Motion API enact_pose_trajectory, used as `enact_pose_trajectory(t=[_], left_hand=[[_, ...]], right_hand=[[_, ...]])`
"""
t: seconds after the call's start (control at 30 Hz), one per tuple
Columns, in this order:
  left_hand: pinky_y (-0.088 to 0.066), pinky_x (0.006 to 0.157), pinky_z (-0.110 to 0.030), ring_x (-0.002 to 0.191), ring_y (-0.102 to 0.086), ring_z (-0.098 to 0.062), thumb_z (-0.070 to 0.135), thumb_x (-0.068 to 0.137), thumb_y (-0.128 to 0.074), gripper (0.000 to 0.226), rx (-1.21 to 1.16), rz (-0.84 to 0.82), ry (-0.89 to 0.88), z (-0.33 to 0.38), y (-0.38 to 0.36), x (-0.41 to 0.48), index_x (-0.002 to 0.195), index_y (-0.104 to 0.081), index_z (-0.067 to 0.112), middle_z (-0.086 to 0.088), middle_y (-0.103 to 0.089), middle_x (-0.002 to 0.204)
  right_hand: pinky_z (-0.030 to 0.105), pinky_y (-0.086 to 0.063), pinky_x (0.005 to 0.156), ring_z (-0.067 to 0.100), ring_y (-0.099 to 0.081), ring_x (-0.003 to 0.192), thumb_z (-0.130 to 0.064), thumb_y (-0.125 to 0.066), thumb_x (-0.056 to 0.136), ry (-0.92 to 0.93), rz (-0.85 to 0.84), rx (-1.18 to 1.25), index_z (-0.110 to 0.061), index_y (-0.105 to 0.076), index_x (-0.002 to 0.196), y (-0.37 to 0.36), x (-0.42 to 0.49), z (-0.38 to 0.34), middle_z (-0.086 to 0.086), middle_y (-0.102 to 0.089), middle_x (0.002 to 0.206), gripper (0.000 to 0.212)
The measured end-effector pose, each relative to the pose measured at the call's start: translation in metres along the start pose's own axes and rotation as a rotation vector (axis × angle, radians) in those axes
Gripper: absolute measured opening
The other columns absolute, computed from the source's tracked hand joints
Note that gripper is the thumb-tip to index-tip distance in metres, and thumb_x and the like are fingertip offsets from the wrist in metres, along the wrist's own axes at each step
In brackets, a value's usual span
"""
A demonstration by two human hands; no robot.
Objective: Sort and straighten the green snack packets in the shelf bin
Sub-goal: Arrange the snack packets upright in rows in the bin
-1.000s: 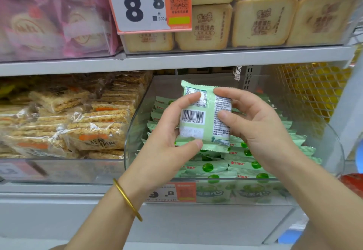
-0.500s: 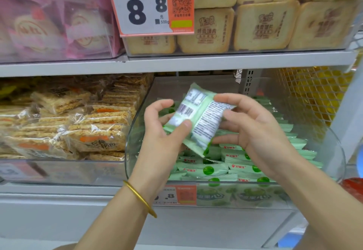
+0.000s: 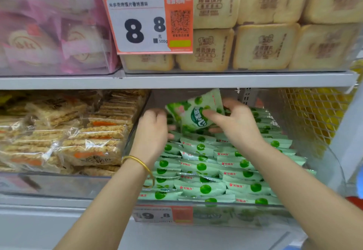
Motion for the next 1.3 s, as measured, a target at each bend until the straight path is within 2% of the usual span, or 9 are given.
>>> enact_pose_trajectory(t=[0.1, 0.17, 0.27, 0.43, 0.57, 0.7, 0.9, 1.07, 1.3], left_hand=[[-0.039, 0.100, -0.036, 0.122, -0.044, -0.033, 0.010, 0.095, -0.039, 0.034, 0.645, -0.130, -0.206, -0.005, -0.018, 0.023, 0.127, -0.050, 0.002, -0.017, -0.044, 0.136], [-0.027, 0.110, -0.036, 0.134, -0.029, -0.029, 0.021, 0.098, -0.037, 0.040, 0.811, -0.235, -0.252, -0.011, -0.034, 0.030, 0.133, -0.041, 0.004, -0.015, -0.033, 0.145], [-0.015, 0.116, -0.040, 0.143, -0.014, -0.023, 0.034, 0.100, -0.028, 0.049, 0.946, -0.313, -0.235, -0.022, -0.046, 0.040, 0.142, -0.031, 0.010, -0.008, -0.018, 0.155], [-0.009, 0.117, -0.042, 0.145, -0.006, -0.022, 0.037, 0.100, -0.023, 0.052, 1.010, -0.363, -0.176, -0.033, -0.049, 0.043, 0.146, -0.023, 0.011, -0.007, -0.008, 0.158], [-0.007, 0.118, -0.039, 0.145, -0.008, -0.022, 0.036, 0.100, -0.025, 0.055, 1.015, -0.370, -0.160, -0.034, -0.045, 0.037, 0.149, -0.016, 0.010, -0.006, -0.009, 0.158], [-0.010, 0.118, -0.039, 0.144, -0.014, -0.025, 0.032, 0.100, -0.028, 0.054, 1.017, -0.366, -0.165, -0.031, -0.041, 0.030, 0.147, -0.020, 0.007, -0.009, -0.014, 0.157], [-0.010, 0.117, -0.039, 0.143, -0.013, -0.026, 0.026, 0.099, -0.031, 0.055, 0.992, -0.345, -0.162, -0.029, -0.039, 0.026, 0.146, -0.019, 0.002, -0.011, -0.015, 0.155], [-0.008, 0.116, -0.033, 0.144, -0.012, -0.023, 0.024, 0.098, -0.034, 0.056, 0.991, -0.286, -0.202, -0.030, -0.035, 0.018, 0.147, -0.019, 0.002, -0.011, -0.016, 0.155], [-0.011, 0.115, -0.036, 0.142, -0.017, -0.025, 0.029, 0.099, -0.031, 0.051, 1.027, -0.229, -0.234, -0.028, -0.034, 0.012, 0.141, -0.029, 0.000, -0.014, -0.024, 0.151]], right_hand=[[0.036, -0.059, 0.068, 0.022, -0.067, 0.080, -0.026, -0.067, 0.087, -0.106, 0.123, -0.020, -0.017, -0.060, 0.109, -0.012, 0.033, 0.015, -0.003, -0.063, 0.106, 0.025], [0.045, -0.056, 0.078, 0.030, -0.066, 0.091, -0.031, -0.067, 0.086, -0.088, 0.197, -0.106, -0.007, -0.061, 0.113, -0.025, 0.056, 0.020, 0.008, -0.065, 0.113, 0.036], [0.034, -0.050, 0.079, 0.028, -0.063, 0.095, -0.039, -0.063, 0.088, -0.019, 0.303, -0.251, -0.006, -0.064, 0.105, -0.041, 0.077, 0.017, 0.011, -0.067, 0.105, 0.037], [0.027, -0.034, 0.066, 0.028, -0.060, 0.094, -0.042, -0.051, 0.094, 0.148, 0.231, -0.727, -0.011, -0.060, 0.094, -0.066, 0.090, 0.007, 0.010, -0.065, 0.097, 0.032], [0.028, -0.039, 0.070, 0.029, -0.059, 0.101, -0.034, -0.053, 0.095, 0.285, 0.086, -0.972, -0.014, -0.058, 0.113, -0.085, 0.095, 0.001, 0.008, -0.063, 0.106, 0.027], [0.029, -0.043, 0.076, 0.028, -0.057, 0.104, -0.021, -0.058, 0.093, 0.353, -0.145, -1.144, -0.010, -0.063, 0.105, -0.117, 0.103, 0.011, 0.010, -0.063, 0.109, 0.018], [0.035, -0.041, 0.083, 0.031, -0.057, 0.102, -0.022, -0.062, 0.088, 0.549, -0.099, -0.970, -0.013, -0.053, 0.112, -0.105, 0.086, -0.002, 0.008, -0.061, 0.111, 0.028], [0.034, -0.036, 0.093, 0.027, -0.043, 0.118, -0.033, -0.061, 0.087, 0.441, -0.219, -1.117, -0.020, -0.066, 0.105, -0.121, 0.091, 0.020, 0.003, -0.050, 0.123, 0.022], [0.027, -0.042, 0.077, 0.024, -0.058, 0.098, -0.024, -0.062, 0.088, 0.406, -0.207, -0.969, -0.015, -0.067, 0.091, -0.118, 0.097, 0.011, 0.002, -0.064, 0.102, 0.011]])
Point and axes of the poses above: each hand's wrist, its own x-axis towards the middle knuckle, its own y-axis out of the back of the hand, z = x × y, the point moved 7 cm from there along x, towards the middle knuckle
